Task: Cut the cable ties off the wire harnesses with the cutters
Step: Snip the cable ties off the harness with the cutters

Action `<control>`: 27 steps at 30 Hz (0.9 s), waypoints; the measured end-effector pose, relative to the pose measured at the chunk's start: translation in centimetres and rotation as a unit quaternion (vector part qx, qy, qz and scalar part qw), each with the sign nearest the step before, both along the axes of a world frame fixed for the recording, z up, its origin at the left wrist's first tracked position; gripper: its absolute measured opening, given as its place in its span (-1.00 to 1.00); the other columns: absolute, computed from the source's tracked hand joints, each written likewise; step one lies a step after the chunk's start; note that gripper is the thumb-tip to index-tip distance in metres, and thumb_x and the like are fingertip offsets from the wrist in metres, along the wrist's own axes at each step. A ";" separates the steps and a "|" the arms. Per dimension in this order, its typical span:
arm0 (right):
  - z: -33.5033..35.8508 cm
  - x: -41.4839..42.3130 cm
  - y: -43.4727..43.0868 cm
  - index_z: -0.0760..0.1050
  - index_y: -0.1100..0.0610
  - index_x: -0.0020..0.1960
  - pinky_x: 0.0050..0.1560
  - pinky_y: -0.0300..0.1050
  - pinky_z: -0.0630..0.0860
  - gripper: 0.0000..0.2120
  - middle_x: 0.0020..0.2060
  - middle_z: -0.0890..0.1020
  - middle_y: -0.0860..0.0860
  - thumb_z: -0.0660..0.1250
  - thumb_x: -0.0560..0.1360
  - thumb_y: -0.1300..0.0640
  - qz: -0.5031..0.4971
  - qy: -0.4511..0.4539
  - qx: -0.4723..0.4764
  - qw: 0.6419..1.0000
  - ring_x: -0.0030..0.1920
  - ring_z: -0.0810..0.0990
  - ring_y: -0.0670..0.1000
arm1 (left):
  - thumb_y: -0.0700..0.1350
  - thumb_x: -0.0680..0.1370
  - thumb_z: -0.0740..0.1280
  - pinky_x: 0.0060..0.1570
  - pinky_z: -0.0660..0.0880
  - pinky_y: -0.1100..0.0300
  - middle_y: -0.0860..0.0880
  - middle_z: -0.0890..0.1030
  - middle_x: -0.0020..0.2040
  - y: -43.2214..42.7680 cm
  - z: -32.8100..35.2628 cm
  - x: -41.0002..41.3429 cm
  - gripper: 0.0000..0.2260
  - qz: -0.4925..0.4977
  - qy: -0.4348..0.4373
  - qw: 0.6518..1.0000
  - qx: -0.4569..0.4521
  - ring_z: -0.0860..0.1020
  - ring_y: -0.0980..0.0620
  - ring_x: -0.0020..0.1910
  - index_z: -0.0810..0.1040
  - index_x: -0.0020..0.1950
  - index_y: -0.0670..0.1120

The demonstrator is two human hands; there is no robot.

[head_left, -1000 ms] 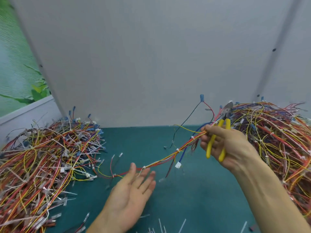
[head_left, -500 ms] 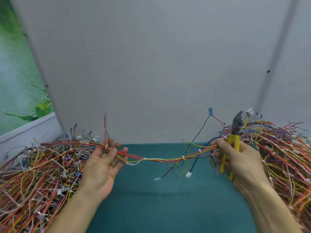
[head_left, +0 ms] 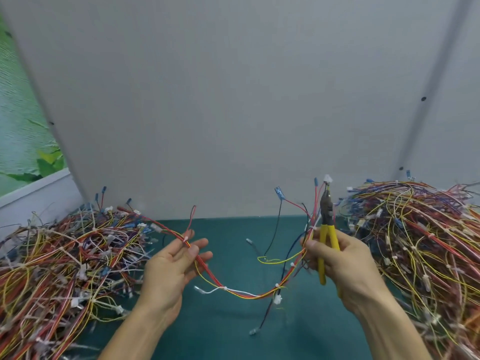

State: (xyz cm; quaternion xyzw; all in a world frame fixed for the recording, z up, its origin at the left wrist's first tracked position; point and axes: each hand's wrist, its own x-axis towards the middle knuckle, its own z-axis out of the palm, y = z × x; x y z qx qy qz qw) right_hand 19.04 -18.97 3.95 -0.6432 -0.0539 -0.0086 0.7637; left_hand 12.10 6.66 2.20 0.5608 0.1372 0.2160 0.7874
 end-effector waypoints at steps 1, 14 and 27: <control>-0.1 0.1 0.1 0.58 0.26 -0.14 -0.33 -0.03 0.51 -0.93 -0.38 0.59 0.16 0.40 0.43 0.39 0.010 0.006 0.000 1.000 -0.38 0.54 0.07 | -0.34 0.55 0.26 -0.28 0.62 0.21 -0.07 0.71 -0.09 0.0 -0.1 0.1 -0.75 -0.002 0.003 1.000 0.005 0.68 -0.01 -0.21 0.52 0.13 -0.05; 0.0 -0.4 0.0 0.58 0.25 -0.16 -0.29 -0.16 0.54 -0.95 -0.37 0.59 0.12 0.42 0.45 0.27 0.054 -0.046 -0.038 0.997 -0.36 0.52 0.02 | -0.37 0.54 0.25 -0.15 0.61 0.13 -0.08 0.70 -0.09 -0.7 -0.4 -0.5 -0.71 -0.044 0.024 0.997 0.058 0.65 0.03 -0.23 0.58 0.14 -0.07; 1.2 -1.8 0.5 0.59 0.11 -0.10 -0.17 -0.32 0.48 -0.95 -0.27 0.63 0.06 0.41 0.49 0.24 0.068 -0.173 -0.142 0.972 -0.27 0.53 -0.10 | -0.38 0.52 0.28 -0.01 0.52 0.00 -0.05 0.70 -0.11 -1.3 -0.2 -0.8 -0.73 -0.034 0.035 0.996 0.069 0.64 0.01 -0.20 0.62 0.08 -0.10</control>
